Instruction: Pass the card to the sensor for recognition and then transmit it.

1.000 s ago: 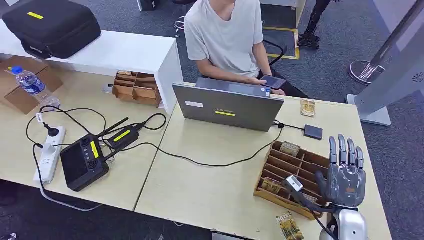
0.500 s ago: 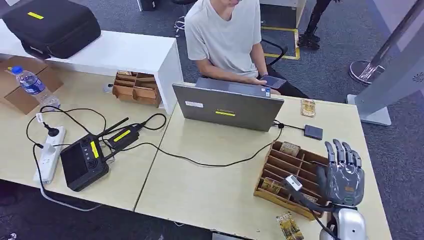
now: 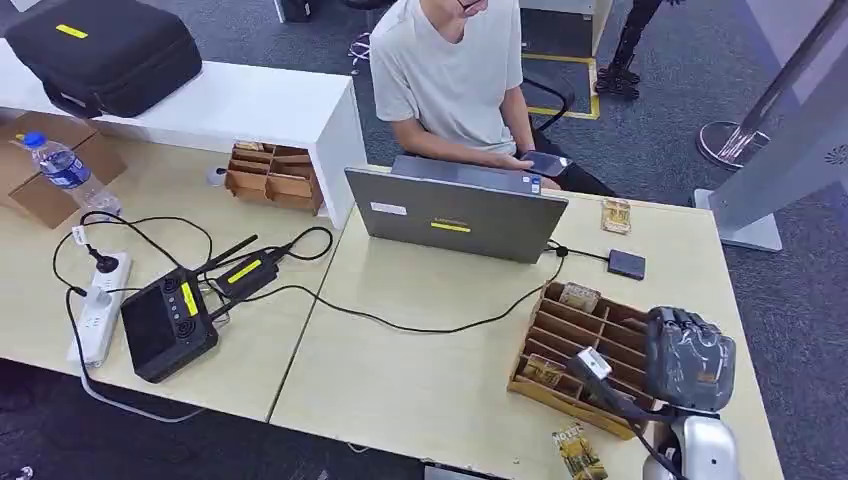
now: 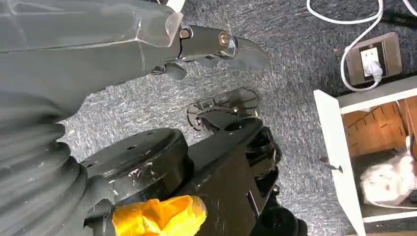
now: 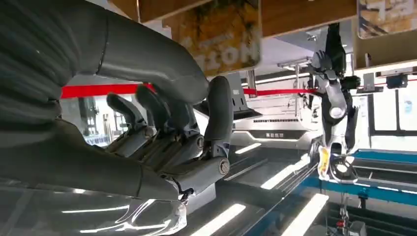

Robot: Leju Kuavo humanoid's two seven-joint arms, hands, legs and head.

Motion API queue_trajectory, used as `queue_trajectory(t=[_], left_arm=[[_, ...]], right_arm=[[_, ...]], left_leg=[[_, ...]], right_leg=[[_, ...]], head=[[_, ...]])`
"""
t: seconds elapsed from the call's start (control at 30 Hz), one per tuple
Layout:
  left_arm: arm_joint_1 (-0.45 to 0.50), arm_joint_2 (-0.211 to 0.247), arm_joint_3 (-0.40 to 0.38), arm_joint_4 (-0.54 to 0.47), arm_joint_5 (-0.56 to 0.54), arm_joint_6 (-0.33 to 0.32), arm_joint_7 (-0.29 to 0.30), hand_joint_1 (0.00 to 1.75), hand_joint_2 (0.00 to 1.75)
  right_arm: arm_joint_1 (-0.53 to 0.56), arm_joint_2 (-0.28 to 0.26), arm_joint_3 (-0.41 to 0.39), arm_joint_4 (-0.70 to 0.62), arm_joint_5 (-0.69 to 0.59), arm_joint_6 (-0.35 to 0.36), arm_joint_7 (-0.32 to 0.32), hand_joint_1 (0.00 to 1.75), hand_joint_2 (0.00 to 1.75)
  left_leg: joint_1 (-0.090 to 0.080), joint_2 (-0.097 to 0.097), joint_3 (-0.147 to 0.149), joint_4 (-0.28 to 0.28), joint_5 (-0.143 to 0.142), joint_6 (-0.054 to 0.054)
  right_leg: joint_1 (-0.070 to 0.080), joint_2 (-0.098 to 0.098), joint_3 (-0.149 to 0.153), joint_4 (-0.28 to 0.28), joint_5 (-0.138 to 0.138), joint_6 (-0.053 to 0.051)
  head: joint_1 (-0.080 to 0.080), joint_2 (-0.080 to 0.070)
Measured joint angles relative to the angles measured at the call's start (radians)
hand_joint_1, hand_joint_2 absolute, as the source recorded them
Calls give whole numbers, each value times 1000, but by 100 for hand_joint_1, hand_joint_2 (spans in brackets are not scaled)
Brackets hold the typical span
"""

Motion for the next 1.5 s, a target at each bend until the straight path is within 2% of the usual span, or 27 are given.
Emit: queue_trajectory(t=[0.87, 0.9, 0.93, 1.1, 1.5], left_arm=[[0, 0, 0, 0, 3, 3, 0, 0, 175], [0, 1, 0, 0, 4, 3, 0, 0, 175], [0, 1, 0, 0, 5, 3, 0, 0, 175], [0, 11, 0, 0, 6, -5, 0, 0, 175], [0, 25, 0, 0, 6, -1, 1, 0, 175]], right_arm=[[14, 0, -5, -14, -11, 2, -13, 175, 175], [16, 1, -5, -23, -14, -4, -20, 44, 175], [20, 3, -5, -39, -18, -16, -26, 0, 175], [46, 28, 17, -167, -10, -81, -43, 0, 175], [104, 47, 76, -396, 11, -101, -44, 0, 175]], left_leg=[[0, 0, 0, 0, 0, 0], [0, 0, 0, 0, 0, 0], [0, 0, 0, 0, 0, 0], [0, 0, 0, 0, 0, 0], [0, 0, 0, 0, 0, 0]], right_leg=[[0, 0, 0, 0, 0, 0], [0, 0, 0, 0, 0, 0], [0, 0, 0, 0, 0, 0], [0, 0, 0, 0, 0, -1], [1, 0, 0, 1, -1, -1]], head=[[0, 0], [0, 0], [0, 0], [0, 0], [0, 0]])
